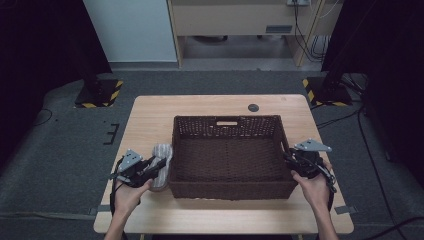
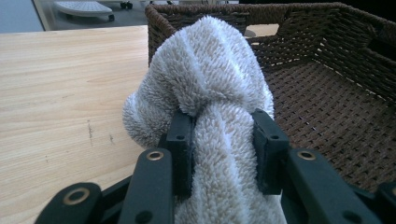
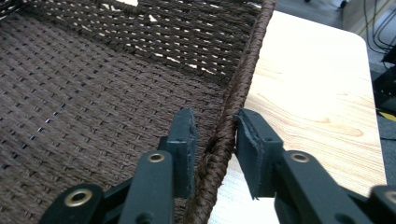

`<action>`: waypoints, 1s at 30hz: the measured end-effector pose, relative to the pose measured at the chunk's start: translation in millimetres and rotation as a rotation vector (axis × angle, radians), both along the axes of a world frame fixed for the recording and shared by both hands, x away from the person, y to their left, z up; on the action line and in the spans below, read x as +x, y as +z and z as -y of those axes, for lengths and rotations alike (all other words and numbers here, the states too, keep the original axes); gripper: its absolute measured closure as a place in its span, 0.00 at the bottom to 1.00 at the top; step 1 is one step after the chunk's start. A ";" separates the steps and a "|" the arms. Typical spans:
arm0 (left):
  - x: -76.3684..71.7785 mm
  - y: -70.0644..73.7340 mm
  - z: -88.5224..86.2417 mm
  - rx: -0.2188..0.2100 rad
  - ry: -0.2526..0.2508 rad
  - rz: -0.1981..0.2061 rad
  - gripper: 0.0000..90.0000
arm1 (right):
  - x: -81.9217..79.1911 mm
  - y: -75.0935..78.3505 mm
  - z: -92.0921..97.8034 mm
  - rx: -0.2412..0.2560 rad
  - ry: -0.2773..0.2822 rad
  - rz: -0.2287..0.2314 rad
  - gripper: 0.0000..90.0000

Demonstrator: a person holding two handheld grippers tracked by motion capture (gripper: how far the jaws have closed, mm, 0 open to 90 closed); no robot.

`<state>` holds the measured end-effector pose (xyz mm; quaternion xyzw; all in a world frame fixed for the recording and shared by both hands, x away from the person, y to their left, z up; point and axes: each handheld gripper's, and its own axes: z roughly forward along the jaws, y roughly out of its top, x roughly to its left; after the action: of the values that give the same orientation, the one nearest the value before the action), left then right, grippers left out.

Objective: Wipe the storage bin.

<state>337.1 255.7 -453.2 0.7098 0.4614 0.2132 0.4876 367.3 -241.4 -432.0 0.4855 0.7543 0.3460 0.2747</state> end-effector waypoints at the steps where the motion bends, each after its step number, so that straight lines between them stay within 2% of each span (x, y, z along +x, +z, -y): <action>1: 1.5 -0.1 0.7 0.005 0.005 0.002 0.71 | 0.6 0.2 -0.1 -0.005 0.002 0.001 0.77; 5: 8.2 -1.4 -1.5 0.002 0.033 0.004 0.72 | 4.6 -1.0 -3.0 0.020 -0.007 0.006 0.78; 9: 8.9 -5.7 -4.1 -0.005 0.030 0.002 0.71 | 6.8 -1.7 -5.7 0.009 -0.005 0.013 0.78; 13: 6.5 -15.2 -5.9 0.009 0.037 -0.027 0.71 | 6.0 -2.8 -3.2 0.021 0.010 0.025 0.74; 15: 6.6 -22.8 -5.9 0.035 0.035 -0.066 0.71 | 5.4 -2.7 -2.5 0.023 0.017 0.022 0.71; 17: 6.9 -33.9 -2.2 0.085 0.023 -0.110 0.71 | 4.9 -2.6 -2.2 0.027 0.013 0.022 0.69; 20: 8.4 -45.3 3.6 0.144 0.020 -0.138 0.71 | 4.7 -2.2 -1.2 0.032 0.016 0.022 0.66; 25: 9.5 -49.4 -0.4 0.111 0.022 -0.149 0.71 | 4.1 -1.9 0.8 0.034 0.011 0.032 0.57; 27: 7.2 -45.5 -4.3 0.099 0.025 -0.151 0.71 | 3.3 -1.2 1.8 0.045 0.008 0.034 0.54; 30: 1.1 -33.0 -11.4 0.067 0.042 -0.121 0.70 | 0.8 0.5 3.1 0.052 0.023 0.029 0.52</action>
<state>338.2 267.1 -486.1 0.7274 0.4975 0.1957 0.4302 368.1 -244.5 -431.5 0.4788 0.7466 0.3756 0.2688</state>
